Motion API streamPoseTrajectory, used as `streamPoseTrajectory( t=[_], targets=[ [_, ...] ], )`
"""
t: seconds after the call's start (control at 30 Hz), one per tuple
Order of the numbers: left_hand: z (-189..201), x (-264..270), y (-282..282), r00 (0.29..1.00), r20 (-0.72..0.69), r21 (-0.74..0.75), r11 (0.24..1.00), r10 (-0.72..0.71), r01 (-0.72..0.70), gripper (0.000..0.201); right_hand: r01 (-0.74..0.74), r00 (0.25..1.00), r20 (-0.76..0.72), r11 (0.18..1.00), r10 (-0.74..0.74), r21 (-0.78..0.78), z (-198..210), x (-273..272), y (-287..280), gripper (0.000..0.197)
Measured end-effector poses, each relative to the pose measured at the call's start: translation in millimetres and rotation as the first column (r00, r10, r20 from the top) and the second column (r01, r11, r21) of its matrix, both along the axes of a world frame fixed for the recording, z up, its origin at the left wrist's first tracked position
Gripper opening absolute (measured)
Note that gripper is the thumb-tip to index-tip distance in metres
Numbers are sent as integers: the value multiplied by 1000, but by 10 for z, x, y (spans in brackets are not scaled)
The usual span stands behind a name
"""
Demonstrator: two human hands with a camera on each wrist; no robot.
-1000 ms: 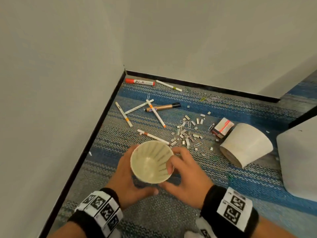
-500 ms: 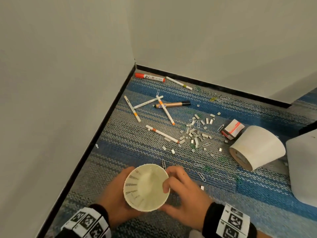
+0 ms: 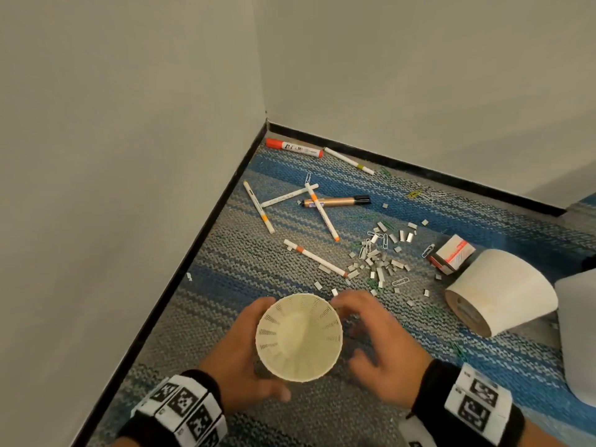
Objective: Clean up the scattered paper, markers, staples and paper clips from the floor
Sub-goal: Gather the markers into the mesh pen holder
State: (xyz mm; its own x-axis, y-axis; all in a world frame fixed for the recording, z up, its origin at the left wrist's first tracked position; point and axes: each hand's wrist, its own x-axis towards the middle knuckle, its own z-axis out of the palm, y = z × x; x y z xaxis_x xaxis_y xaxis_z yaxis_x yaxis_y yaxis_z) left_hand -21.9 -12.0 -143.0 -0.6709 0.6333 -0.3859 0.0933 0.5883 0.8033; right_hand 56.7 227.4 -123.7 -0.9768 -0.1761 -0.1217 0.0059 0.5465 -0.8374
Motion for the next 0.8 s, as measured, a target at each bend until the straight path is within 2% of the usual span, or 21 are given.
streamPoseTrajectory(
  t=[0.03, 0.07, 0.17, 0.23, 0.3, 0.37, 0.43, 0.5, 0.6, 0.67, 0.73, 0.8],
  targets=[
    [-23, -53, -87, 999, -28, -77, 996, -43, 41, 109, 63, 998, -4, 998, -63, 2, 4, -97, 70, 57],
    [-41, -141, -178, 994, -78, -161, 984, -83, 70, 100, 134, 991, -19, 990, -133, 41, 3, -234, 139, 51],
    [-63, -544, -364, 958, -266, -314, 949, -110, 21, 55, 268, 964, -66, 928, -259, 259, -53, -763, 299, 27],
    [-66, -831, -355, 935, -351, -334, 940, -59, -66, 33, 239, 968, -18, 905, -249, 351, -122, -1084, 292, 17],
    [-70, -1086, -236, 905, -417, -361, 929, -81, -83, 19, 118, 985, 71, 907, -159, 405, -231, -1305, 202, 19],
    [-66, -1295, -49, 894, -438, -383, 919, -94, -91, 14, -28, 990, 138, 879, -42, 475, -324, -1427, 94, 31],
    [-77, -1463, 153, 878, -469, -396, 912, -98, -109, 12, -92, 987, 162, 851, 9, 516, -363, -1468, 58, 35],
    [-109, -1607, 351, 864, -493, -401, 908, -102, -122, 16, -68, 991, 131, 869, 4, 490, -366, -1465, 103, 32],
    [-201, -1786, 593, 859, -490, -444, 891, -150, -98, 38, 80, 997, -18, 933, -78, 351, -309, -1429, 238, 19],
    [-325, -1870, 673, 876, -458, -466, 880, -153, -91, 39, 161, 987, -49, 940, -154, 300, -294, -1463, 370, 25],
    [-404, -1886, 678, 880, -460, -454, 883, -116, -121, 30, 180, 984, -76, 922, -164, 344, -284, -1541, 476, 37],
    [-421, -1857, 667, 854, -508, -433, 890, -113, -140, 22, 144, 988, -116, 845, -98, 515, -256, -1643, 541, 44]
  ],
)
